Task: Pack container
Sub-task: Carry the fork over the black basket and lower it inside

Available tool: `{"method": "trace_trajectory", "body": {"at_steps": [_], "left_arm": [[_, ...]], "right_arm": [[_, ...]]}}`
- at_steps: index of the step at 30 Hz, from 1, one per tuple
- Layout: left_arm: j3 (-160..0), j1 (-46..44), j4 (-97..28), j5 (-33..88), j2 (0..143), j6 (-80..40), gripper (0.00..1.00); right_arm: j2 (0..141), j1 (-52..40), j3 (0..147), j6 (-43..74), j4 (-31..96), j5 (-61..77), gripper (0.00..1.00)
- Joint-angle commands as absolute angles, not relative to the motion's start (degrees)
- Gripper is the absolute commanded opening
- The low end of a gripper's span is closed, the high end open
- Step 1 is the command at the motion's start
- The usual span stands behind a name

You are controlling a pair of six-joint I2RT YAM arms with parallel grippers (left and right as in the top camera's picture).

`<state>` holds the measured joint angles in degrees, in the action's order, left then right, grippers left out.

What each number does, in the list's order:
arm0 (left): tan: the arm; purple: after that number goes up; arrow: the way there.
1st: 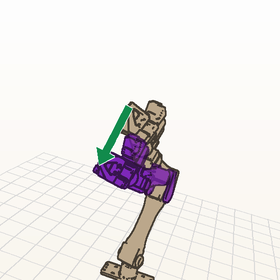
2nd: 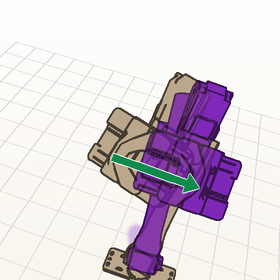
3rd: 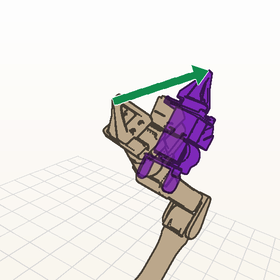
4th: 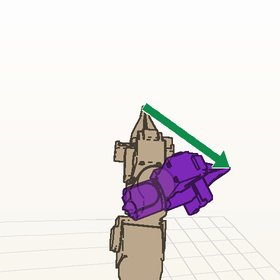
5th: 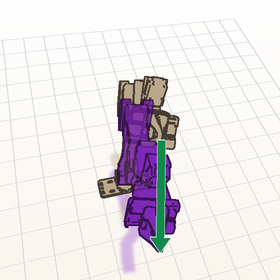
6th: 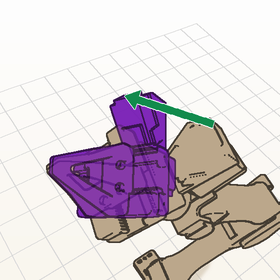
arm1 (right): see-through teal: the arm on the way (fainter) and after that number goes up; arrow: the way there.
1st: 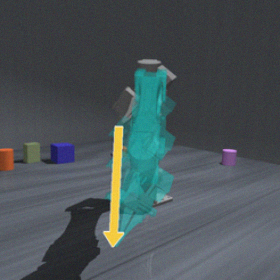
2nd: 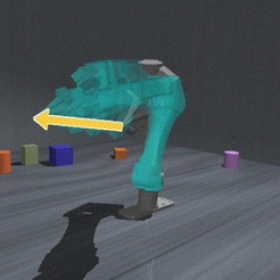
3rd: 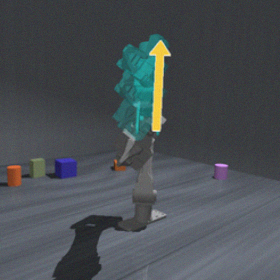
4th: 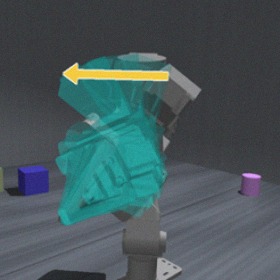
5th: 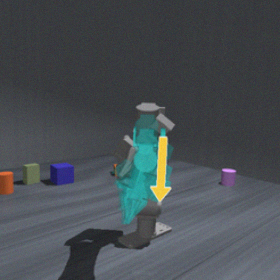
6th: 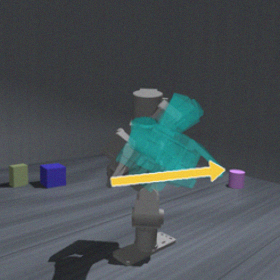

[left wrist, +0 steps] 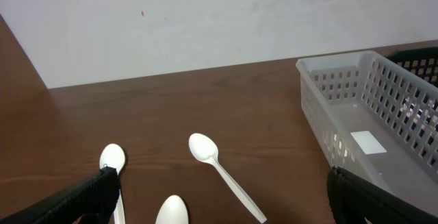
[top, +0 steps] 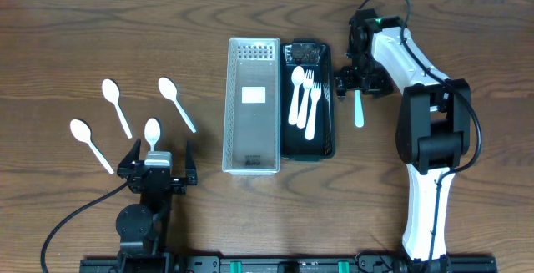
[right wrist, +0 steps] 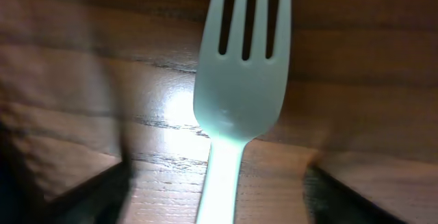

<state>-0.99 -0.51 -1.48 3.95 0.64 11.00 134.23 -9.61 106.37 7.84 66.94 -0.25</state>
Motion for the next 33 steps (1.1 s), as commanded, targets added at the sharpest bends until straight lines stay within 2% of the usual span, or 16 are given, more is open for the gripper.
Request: {"method": "trace_trajectory", "body": {"at_steps": [1,6,8,9,12,16,23,29,33], "left_arm": [[-0.2,-0.7,-3.7,5.1,0.7,11.8,0.98],[-0.2,-0.7,-3.6,5.1,0.7,11.8,0.98],[-0.2,-0.7,-3.7,5.1,0.7,11.8,0.98],[-0.2,-0.7,-3.6,5.1,0.7,11.8,0.98],[-0.2,-0.7,-3.6,5.1,0.7,11.8,0.98],[-0.2,-0.7,-3.7,5.1,0.7,11.8,0.98],[-0.2,-0.7,-3.7,5.1,0.7,11.8,0.98],[-0.2,-0.7,-3.6,5.1,0.7,11.8,0.98],[-0.2,-0.7,-3.6,5.1,0.7,11.8,0.98]], "right_arm": [[135.1,-9.3,104.8,7.6,66.5,-1.7,0.55],[135.1,-8.8,104.8,7.7,66.4,-1.7,0.20],[135.1,-8.6,104.9,7.6,66.4,-1.7,0.08],[135.1,-8.6,104.9,7.6,66.4,-1.7,0.05],[135.1,-8.6,105.1,7.6,66.5,-2.3,0.01],[134.5,-8.6,107.9,7.7,69.4,-5.7,0.01],[130.6,-8.9,124.2,9.3,80.3,-6.8,0.01],[126.6,-10.8,137.6,11.6,84.9,0.7,0.01],[124.3,-14.0,139.7,16.2,86.8,2.0,0.02]]}}
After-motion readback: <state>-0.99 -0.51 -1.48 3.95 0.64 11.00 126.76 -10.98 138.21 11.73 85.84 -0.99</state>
